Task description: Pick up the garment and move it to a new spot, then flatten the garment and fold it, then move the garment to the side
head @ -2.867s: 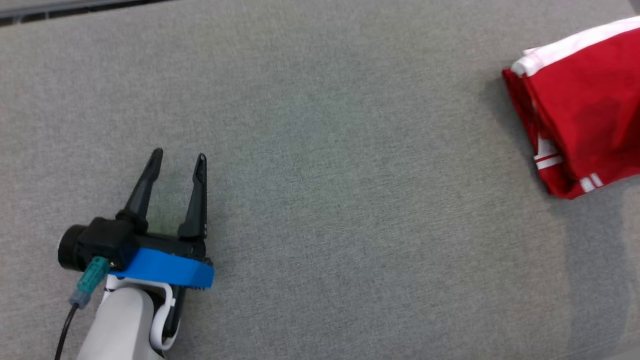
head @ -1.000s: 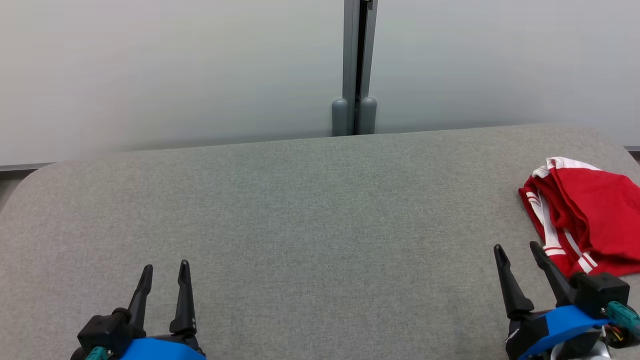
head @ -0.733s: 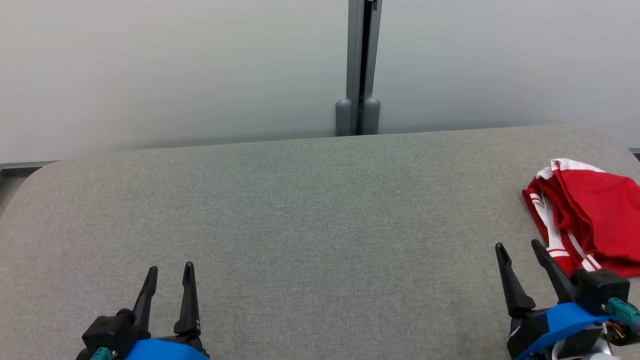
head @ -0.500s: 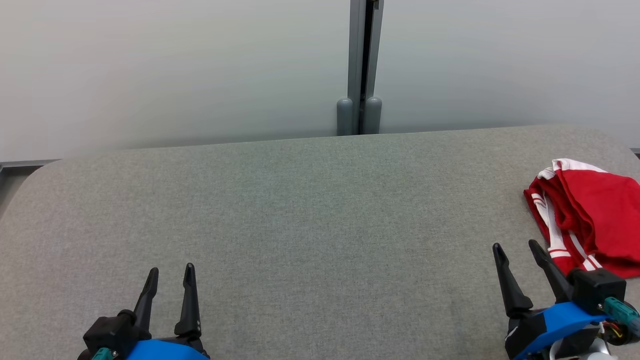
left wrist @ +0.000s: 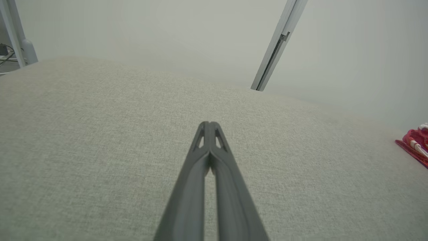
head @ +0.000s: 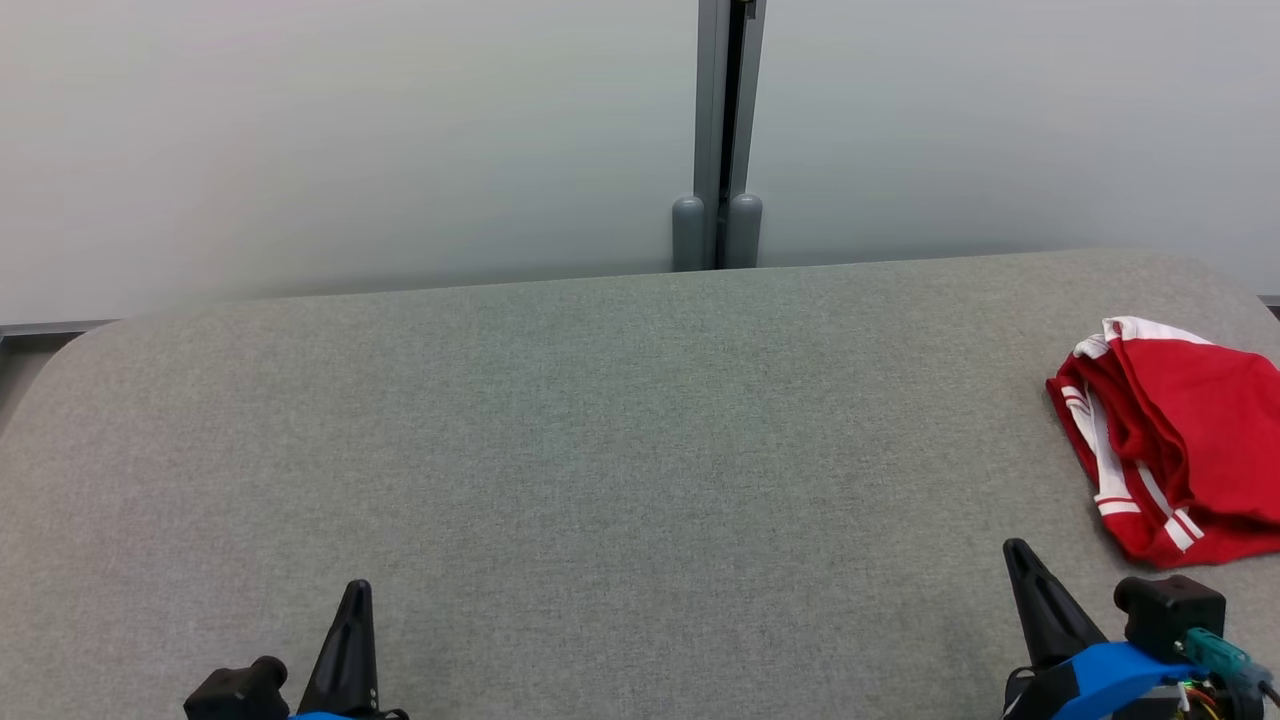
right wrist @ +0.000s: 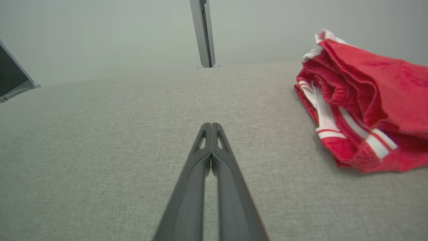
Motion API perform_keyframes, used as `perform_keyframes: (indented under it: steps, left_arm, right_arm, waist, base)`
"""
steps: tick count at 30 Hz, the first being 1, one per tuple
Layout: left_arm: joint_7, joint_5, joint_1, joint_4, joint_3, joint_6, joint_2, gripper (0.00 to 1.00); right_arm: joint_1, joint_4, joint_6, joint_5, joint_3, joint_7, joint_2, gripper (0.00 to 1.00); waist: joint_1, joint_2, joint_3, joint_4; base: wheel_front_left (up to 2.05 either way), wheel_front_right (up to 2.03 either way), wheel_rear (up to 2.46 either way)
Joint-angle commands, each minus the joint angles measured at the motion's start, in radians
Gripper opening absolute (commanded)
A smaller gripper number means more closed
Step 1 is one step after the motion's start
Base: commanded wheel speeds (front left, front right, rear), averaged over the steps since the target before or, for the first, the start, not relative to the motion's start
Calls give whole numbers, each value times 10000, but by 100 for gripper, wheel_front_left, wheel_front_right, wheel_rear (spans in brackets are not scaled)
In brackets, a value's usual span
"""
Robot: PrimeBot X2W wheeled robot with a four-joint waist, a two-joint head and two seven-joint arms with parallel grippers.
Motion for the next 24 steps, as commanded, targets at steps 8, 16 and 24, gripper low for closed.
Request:
perform_keyframes:
  steps: [8, 16, 24]
  left_arm:
    - [436, -1556, -311, -280, 272, -10, -28, 0]
    - [796, -2802, -462, -407, 457, -17, -61, 0]
    - [1122, -3934, -595, -521, 622, -25, -90, 0]
  right_arm:
    - [-215, -136, 0, 1721, -194, 213, 80, 0]
    - [-312, -160, 0, 3079, -305, 380, 157, 0]
    - [-409, -169, 0, 4314, -411, 539, 229, 0]
  waist:
    - [0, -1, 6, 18]
    - [0, -1, 12, 34]
    - [-1, -1, 19, 50]
  base:
    - [0, 0, 0]
    - [0, 0, 0]
    - [0, 0, 0]
